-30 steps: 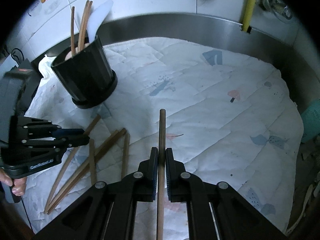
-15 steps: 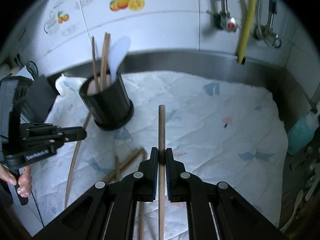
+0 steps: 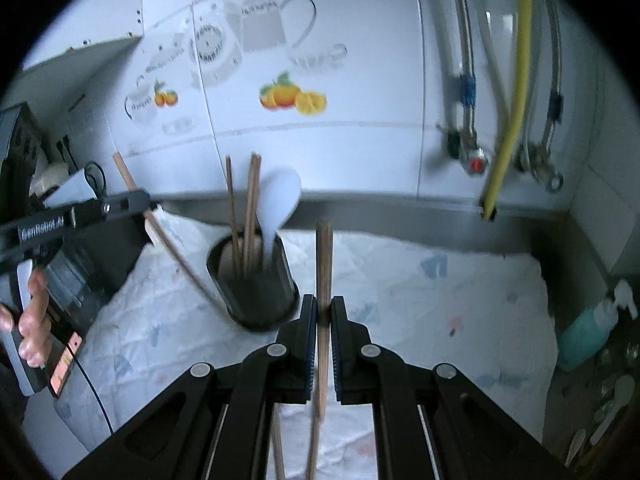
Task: Organize utensils
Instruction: 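Lift both held chopsticks up over the black pot, then open both grippers to drop the chopsticks into the pot, then move both grippers back down to the remaining loose chopsticks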
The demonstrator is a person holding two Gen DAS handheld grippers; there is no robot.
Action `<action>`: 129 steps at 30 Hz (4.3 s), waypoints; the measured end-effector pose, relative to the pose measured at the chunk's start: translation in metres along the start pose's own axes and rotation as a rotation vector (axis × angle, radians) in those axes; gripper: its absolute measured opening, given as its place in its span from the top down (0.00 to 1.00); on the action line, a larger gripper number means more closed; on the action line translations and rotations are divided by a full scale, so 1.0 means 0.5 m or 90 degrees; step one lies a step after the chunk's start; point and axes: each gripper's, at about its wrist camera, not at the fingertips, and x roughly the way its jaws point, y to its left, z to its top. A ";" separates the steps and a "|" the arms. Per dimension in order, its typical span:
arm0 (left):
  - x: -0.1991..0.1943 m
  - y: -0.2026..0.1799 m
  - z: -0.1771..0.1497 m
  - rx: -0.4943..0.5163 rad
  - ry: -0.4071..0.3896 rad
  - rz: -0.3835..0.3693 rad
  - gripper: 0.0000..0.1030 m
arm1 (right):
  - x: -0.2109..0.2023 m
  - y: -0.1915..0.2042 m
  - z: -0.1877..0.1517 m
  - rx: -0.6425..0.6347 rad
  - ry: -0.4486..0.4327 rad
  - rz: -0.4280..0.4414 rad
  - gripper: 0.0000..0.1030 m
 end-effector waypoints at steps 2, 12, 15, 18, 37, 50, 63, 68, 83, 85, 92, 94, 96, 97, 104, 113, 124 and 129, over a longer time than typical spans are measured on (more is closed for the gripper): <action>-0.012 0.006 0.038 0.002 -0.027 0.007 0.93 | -0.003 0.003 0.020 -0.002 -0.014 0.003 0.91; -0.004 0.036 0.154 -0.006 -0.082 0.021 0.93 | -0.013 0.031 0.111 -0.017 -0.076 0.014 0.91; 0.005 0.042 0.165 0.001 -0.086 0.023 0.93 | -0.013 0.041 0.132 -0.023 -0.091 0.014 0.91; 0.029 0.046 0.158 0.015 -0.076 0.035 0.93 | -0.017 0.049 0.153 -0.019 -0.108 0.021 0.91; 0.185 0.103 0.062 0.007 0.053 0.082 0.93 | 0.110 0.103 0.174 -0.005 -0.057 0.073 0.91; 0.185 0.109 0.066 -0.020 0.074 0.076 0.91 | 0.170 0.065 0.140 0.037 0.013 0.069 0.90; 0.143 0.090 0.073 -0.015 0.054 0.080 0.67 | 0.113 0.044 0.134 0.010 -0.021 0.053 0.61; 0.117 0.082 0.071 -0.014 0.048 0.077 0.67 | 0.095 0.042 0.098 0.001 0.009 0.062 0.61; 0.074 0.060 -0.027 -0.016 0.097 0.065 0.67 | 0.135 0.063 -0.105 -0.018 0.175 0.101 0.62; 0.069 0.060 -0.040 -0.024 0.100 0.065 0.67 | 0.146 0.067 -0.131 -0.020 0.199 0.104 0.62; 0.050 0.060 -0.086 -0.056 0.105 0.069 0.67 | 0.176 0.070 -0.206 -0.021 0.257 0.100 0.63; 0.048 0.059 -0.098 -0.061 0.106 0.067 0.67 | 0.187 0.069 -0.220 -0.021 0.273 0.097 0.65; 0.047 0.058 -0.112 -0.065 0.110 0.064 0.67 | 0.196 0.071 -0.237 -0.030 0.288 0.088 0.67; 0.047 0.057 -0.116 -0.066 0.111 0.065 0.67 | 0.200 0.071 -0.242 -0.033 0.294 0.086 0.67; 0.053 0.048 -0.130 -0.060 0.109 0.058 0.67 | 0.206 0.062 -0.252 -0.036 0.304 0.071 0.72; 0.078 0.038 -0.129 -0.050 0.112 0.039 0.67 | 0.212 0.070 -0.250 -0.053 0.313 0.059 0.76; 0.087 0.040 -0.131 -0.046 0.118 0.034 0.67 | 0.216 0.074 -0.245 -0.055 0.314 0.048 0.86; 0.091 0.038 -0.134 -0.044 0.122 0.031 0.67 | 0.216 0.076 -0.247 -0.051 0.312 0.048 0.88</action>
